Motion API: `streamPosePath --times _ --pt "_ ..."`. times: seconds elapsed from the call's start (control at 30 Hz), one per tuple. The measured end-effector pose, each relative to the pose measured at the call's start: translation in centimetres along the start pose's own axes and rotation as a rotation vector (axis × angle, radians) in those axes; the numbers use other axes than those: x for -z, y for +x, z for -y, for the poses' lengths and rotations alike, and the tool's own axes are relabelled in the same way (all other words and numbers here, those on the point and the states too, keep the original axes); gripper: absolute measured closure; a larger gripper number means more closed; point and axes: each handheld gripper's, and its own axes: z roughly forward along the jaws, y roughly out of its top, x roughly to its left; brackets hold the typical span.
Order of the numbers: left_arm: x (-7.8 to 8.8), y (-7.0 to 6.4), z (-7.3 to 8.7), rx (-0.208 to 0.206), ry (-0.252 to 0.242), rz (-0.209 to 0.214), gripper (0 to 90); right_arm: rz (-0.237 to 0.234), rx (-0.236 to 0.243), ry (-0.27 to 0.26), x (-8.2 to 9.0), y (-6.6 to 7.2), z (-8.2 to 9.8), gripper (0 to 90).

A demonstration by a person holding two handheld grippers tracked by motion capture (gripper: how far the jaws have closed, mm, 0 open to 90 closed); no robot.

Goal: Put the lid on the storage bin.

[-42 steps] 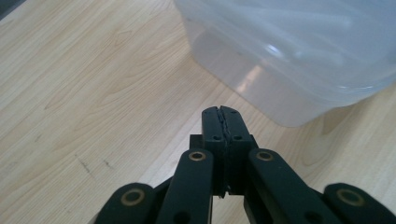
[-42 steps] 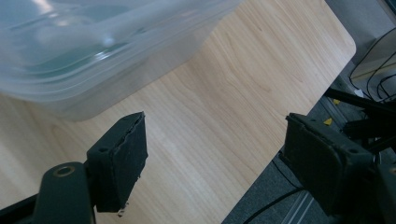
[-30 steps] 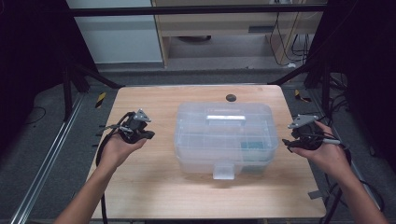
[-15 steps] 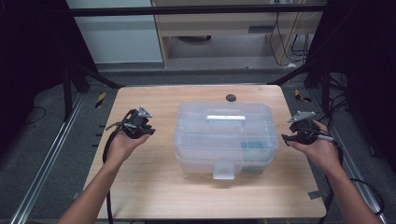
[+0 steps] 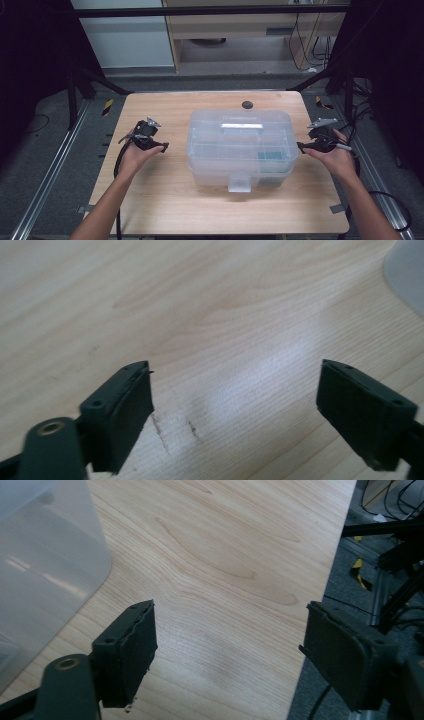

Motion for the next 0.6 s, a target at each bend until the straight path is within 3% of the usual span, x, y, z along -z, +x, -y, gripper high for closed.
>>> streamPosePath --times 0.13,0.33,0.6 --pt "-1.0 0.5 0.7 0.030 0.030 -0.011 7.5 -0.014 -0.015 -0.009 -0.7 0.0 0.4 17.4" --pt "-1.6 1.3 1.4 0.092 0.011 -0.006 5.4 -0.018 -0.039 -0.009 -1.9 0.1 0.8 16.8" --pt "-2.6 1.3 2.1 0.119 0.003 0.003 4.4 -0.035 -0.065 -0.007 -3.5 0.5 1.0 16.8"
